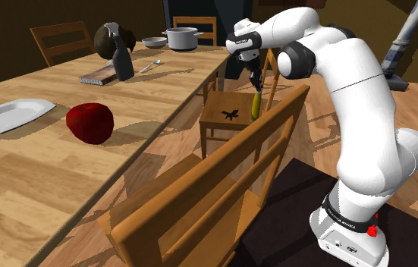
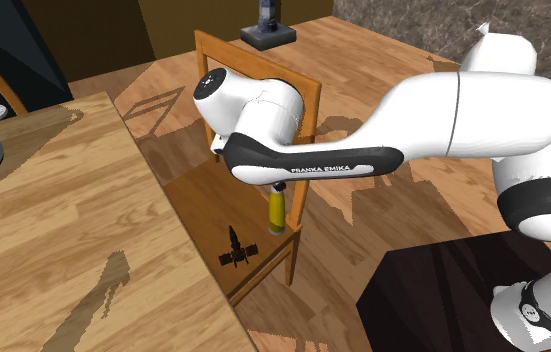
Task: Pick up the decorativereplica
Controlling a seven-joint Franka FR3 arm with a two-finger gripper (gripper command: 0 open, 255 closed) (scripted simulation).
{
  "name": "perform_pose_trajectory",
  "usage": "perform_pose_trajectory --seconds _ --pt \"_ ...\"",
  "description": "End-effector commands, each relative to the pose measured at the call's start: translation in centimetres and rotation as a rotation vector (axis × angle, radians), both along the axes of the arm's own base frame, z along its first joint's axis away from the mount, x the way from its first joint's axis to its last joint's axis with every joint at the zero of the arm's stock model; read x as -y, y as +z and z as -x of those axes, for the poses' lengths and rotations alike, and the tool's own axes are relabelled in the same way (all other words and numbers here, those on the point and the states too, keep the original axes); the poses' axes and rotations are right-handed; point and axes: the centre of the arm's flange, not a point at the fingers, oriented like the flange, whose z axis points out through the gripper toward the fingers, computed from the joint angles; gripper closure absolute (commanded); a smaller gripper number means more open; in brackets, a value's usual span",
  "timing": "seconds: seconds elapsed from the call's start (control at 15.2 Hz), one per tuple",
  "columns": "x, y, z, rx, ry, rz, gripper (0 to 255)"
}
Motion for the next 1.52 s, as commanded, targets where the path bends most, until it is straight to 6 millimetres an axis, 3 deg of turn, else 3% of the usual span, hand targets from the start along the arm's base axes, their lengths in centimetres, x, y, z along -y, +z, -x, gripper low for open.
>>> perform_pose_trajectory --seconds 0.0,0.33,1.32,1.45 --pt "0.0 0.0 0.0 0.000 0.000 0.000 255" --pt "0.0 -0.1 0.0 0.000 0.000 0.000 255" --pt "0.0 7.8 0.0 0.000 0.000 0.000 255" --pt "0.0 7.9 0.0 0.000 0.000 0.000 255"
